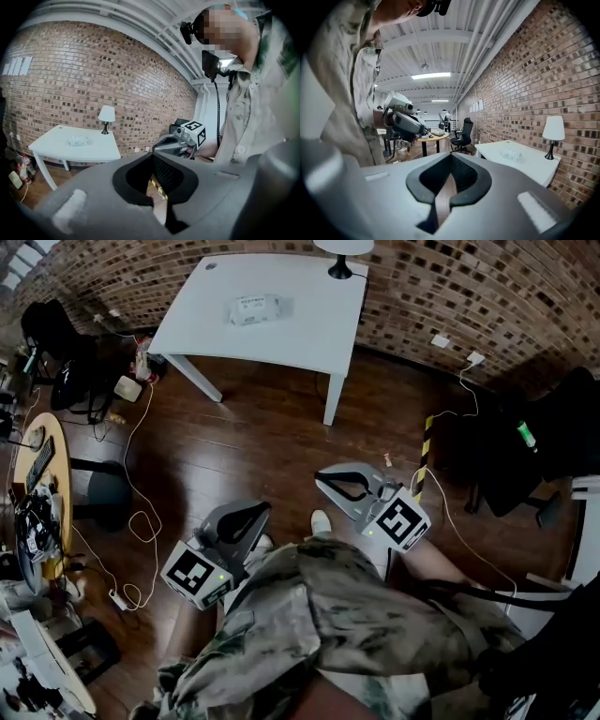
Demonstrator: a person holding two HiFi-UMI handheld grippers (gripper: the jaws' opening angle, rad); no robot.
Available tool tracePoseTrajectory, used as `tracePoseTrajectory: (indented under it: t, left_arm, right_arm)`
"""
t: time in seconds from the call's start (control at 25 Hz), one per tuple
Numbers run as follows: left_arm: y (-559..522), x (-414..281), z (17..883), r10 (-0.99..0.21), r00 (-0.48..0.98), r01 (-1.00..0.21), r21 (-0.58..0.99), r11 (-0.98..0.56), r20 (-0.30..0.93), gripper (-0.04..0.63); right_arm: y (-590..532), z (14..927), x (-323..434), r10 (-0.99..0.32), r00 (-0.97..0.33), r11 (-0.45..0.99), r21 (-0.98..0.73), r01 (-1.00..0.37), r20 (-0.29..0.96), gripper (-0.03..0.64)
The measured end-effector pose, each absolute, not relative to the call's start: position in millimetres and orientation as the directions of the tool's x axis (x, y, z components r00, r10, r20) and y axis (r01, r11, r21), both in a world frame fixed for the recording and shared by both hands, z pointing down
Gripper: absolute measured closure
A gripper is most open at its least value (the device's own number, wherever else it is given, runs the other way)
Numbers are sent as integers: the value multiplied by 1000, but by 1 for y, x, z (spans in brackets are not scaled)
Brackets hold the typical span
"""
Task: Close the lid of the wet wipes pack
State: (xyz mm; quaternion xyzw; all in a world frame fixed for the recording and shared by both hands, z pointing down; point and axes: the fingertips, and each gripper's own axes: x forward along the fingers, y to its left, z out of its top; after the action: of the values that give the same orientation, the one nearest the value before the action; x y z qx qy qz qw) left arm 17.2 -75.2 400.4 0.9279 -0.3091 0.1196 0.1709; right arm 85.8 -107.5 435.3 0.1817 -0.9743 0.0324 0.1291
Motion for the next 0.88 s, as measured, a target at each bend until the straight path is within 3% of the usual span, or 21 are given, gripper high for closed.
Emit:
tracePoseTrajectory:
  t: [0.44,0.88]
  left_arm:
    - [33,-53,383,-600,762,-647,243,-723,242,592]
    - [163,-144,384,-570,797,-604,258,-754,201,594]
  right_arm:
    - [0,412,12,-300,-922,952,13,-306,244,614]
    - [127,383,-56,-421,-879,904,30,-425,222,614]
